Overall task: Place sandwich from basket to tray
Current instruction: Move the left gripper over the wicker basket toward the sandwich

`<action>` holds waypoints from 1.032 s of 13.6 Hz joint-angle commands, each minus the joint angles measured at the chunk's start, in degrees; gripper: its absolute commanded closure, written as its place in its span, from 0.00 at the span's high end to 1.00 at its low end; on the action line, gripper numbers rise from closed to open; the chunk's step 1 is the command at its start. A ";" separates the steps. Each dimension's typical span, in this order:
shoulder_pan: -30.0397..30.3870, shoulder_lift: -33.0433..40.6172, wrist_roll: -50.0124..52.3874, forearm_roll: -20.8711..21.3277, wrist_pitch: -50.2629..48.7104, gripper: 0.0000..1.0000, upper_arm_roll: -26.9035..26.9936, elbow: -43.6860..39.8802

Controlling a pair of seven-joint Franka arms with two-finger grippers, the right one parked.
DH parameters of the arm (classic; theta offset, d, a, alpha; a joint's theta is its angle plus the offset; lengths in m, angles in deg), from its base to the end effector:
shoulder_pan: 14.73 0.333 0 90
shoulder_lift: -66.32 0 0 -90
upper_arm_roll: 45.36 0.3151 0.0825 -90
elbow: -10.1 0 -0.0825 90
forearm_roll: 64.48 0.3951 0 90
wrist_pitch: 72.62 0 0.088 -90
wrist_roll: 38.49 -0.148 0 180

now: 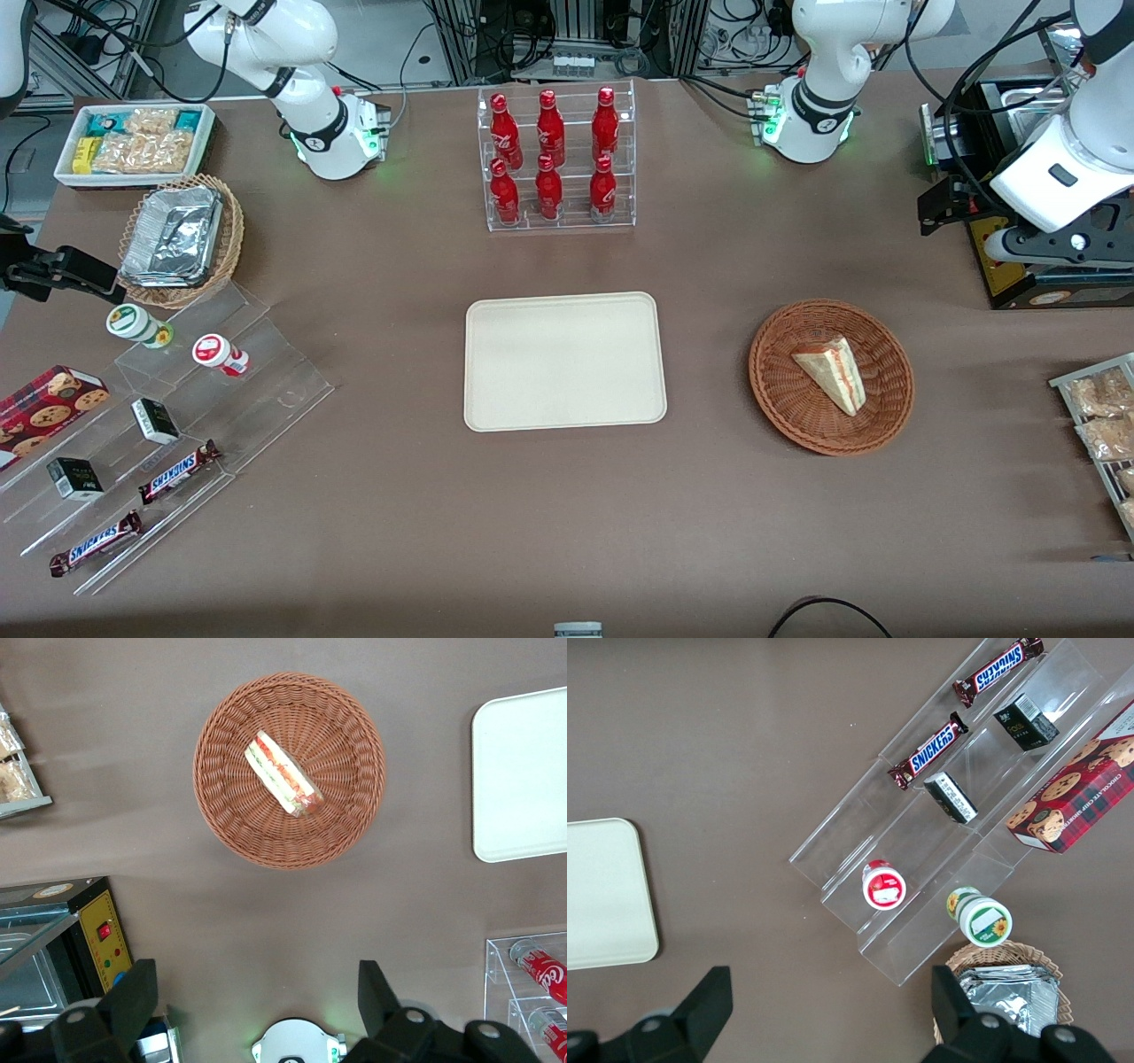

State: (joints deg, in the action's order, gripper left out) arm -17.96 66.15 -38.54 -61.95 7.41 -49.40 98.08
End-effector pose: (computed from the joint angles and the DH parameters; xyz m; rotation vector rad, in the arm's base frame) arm 0.5384 -0.0615 0.5843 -3.0758 0.1897 0.2140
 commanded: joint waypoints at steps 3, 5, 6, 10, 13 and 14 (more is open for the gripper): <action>0.07 -0.53 -1.26 -0.08 3.90 1.00 0.09 3.06; 0.07 -0.36 -1.26 -0.08 8.98 1.00 0.09 8.05; 0.07 -0.18 -1.26 -0.08 11.36 1.00 0.09 10.78; 0.07 -1.05 -1.26 -0.08 24.00 1.00 0.09 20.98; 0.07 -3.16 -0.48 -0.08 33.41 1.00 0.09 26.78; 0.16 -3.95 -0.47 -0.08 36.40 1.00 0.09 28.28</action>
State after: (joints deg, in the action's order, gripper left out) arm -17.95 62.60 -38.82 -61.95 39.04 -49.37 123.25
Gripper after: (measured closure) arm 0.000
